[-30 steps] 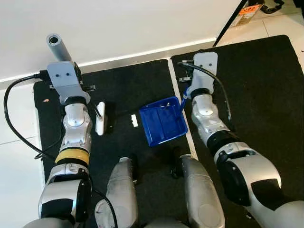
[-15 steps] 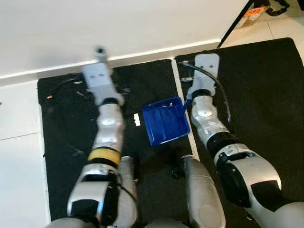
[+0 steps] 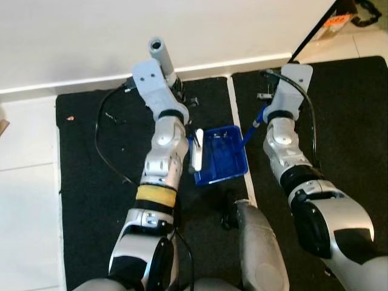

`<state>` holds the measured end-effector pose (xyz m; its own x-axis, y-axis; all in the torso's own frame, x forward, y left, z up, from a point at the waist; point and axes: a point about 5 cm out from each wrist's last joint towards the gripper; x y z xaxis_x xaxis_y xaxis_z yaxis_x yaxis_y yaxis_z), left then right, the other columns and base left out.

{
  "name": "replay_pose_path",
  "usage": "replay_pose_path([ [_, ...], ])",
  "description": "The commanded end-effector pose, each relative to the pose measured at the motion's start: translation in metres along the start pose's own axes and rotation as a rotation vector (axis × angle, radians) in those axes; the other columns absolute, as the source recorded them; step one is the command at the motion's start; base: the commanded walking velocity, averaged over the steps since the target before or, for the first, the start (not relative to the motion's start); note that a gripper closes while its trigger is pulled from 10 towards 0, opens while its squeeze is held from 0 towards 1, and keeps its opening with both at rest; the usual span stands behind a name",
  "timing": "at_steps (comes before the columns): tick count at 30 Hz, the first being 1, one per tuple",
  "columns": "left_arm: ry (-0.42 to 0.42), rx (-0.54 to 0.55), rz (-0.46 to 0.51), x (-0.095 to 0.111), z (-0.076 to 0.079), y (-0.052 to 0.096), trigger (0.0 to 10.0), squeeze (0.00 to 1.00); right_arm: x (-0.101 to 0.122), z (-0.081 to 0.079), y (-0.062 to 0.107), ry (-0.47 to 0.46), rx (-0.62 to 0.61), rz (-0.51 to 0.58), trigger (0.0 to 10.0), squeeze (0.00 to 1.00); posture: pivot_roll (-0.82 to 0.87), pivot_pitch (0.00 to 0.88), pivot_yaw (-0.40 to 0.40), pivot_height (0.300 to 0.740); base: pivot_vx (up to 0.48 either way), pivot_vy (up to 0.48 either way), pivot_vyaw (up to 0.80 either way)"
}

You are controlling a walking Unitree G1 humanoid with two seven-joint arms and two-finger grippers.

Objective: Sweep floor

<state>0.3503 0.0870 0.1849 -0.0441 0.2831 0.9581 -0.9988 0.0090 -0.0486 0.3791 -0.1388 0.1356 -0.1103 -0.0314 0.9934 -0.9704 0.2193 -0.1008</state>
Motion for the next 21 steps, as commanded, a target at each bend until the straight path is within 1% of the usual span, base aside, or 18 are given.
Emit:
replay_pose_path([
  [1,0.083,-0.165,-0.029,-0.001,0.039,0.006,10.0,0.00,-0.045,0.032,0.018,0.114,-0.087,-0.200,10.0,0.00,0.09,0.403,-0.096,0.740,0.000,0.000,0.00],
  [3,-0.037,-0.210,-0.001,0.003,0.026,0.008,10.0,0.00,-0.045,0.032,0.018,0.113,-0.087,-0.201,10.0,0.00,0.09,0.403,-0.096,0.740,0.000,0.000,0.00],
  [4,-0.037,-0.210,-0.001,0.003,0.026,0.008,10.0,0.00,-0.045,0.032,0.018,0.113,-0.087,-0.201,10.0,0.00,0.09,0.403,-0.096,0.740,0.000,0.000,0.00],
  [5,-0.073,-0.220,-0.004,0.005,0.016,0.008,10.0,0.00,-0.046,0.031,0.018,0.110,-0.087,-0.202,10.0,0.00,0.09,0.403,-0.094,0.740,0.000,0.000,0.00],
  [7,-0.098,-0.231,-0.039,0.011,-0.004,0.010,10.0,0.00,-0.046,0.031,0.018,0.104,-0.086,-0.206,10.0,0.00,0.09,0.403,-0.094,0.740,0.000,0.000,0.00],
  [8,-0.098,-0.231,-0.039,0.011,-0.004,0.010,10.0,0.00,-0.046,0.031,0.018,0.104,-0.086,-0.206,10.0,0.00,0.09,0.403,-0.094,0.740,0.000,0.000,0.00],
  [9,-0.138,-0.227,-0.054,0.016,-0.017,0.010,10.0,0.00,-0.046,0.031,0.018,0.102,-0.086,-0.207,10.0,0.00,0.10,0.400,-0.093,0.740,0.000,0.000,0.00],
  [10,-0.179,-0.227,-0.060,0.020,-0.027,0.011,10.0,0.00,-0.046,0.030,0.019,0.100,-0.085,-0.209,10.0,0.00,0.10,0.397,-0.093,0.740,0.000,0.000,0.00],
  [11,-0.244,-0.223,-0.070,0.025,-0.039,0.012,10.0,0.00,-0.047,0.031,0.019,0.099,-0.084,-0.210,10.0,0.00,0.10,0.392,-0.093,0.740,0.000,0.000,0.00],
  [12,-0.244,-0.223,-0.070,0.025,-0.039,0.012,10.0,0.00,-0.047,0.031,0.019,0.099,-0.084,-0.210,10.0,0.00,0.10,0.392,-0.093,0.740,0.000,0.000,0.00],
  [14,-0.324,-0.219,-0.084,0.032,-0.056,0.014,10.0,0.00,-0.047,0.031,0.019,0.096,-0.084,-0.214,10.0,0.00,0.11,0.382,-0.093,0.740,0.000,0.000,0.00],
  [16,-0.324,-0.219,-0.084,0.032,-0.056,0.014,10.0,0.00,-0.047,0.031,0.019,0.096,-0.084,-0.214,10.0,0.00,0.11,0.382,-0.093,0.740,0.000,0.000,0.00],
  [18,-0.370,-0.186,-0.064,0.042,-0.086,0.018,10.0,0.00,-0.048,0.034,0.019,0.069,-0.094,-0.224,10.0,0.00,0.12,0.355,-0.089,0.740,0.000,0.000,0.00],
  [19,-0.370,-0.186,-0.064,0.042,-0.086,0.018,10.0,0.00,-0.048,0.034,0.019,0.069,-0.094,-0.224,10.0,0.00,0.12,0.355,-0.089,0.740,0.000,0.000,0.00],
  [20,-0.410,-0.154,-0.028,0.049,-0.102,0.020,10.0,0.00,-0.048,0.035,0.018,0.050,-0.099,-0.228,10.0,0.00,0.12,0.345,-0.089,0.740,0.000,0.000,0.00],
  [21,-0.410,-0.154,-0.028,0.049,-0.102,0.020,10.0,0.00,-0.048,0.035,0.018,0.050,-0.099,-0.228,10.0,0.00,0.12,0.345,-0.089,0.740,0.000,0.000,0.00],
])
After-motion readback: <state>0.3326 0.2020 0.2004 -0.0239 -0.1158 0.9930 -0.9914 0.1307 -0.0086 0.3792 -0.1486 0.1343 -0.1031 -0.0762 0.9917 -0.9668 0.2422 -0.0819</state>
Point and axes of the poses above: a point about 5 cm out from each wrist's last joint towards the gripper, its own y axis pointing back from the gripper into the wrist, its own x axis along the axis of the wrist's last joint, z = x × y, and after that the axes turned 6 degrees about -y, right-handed
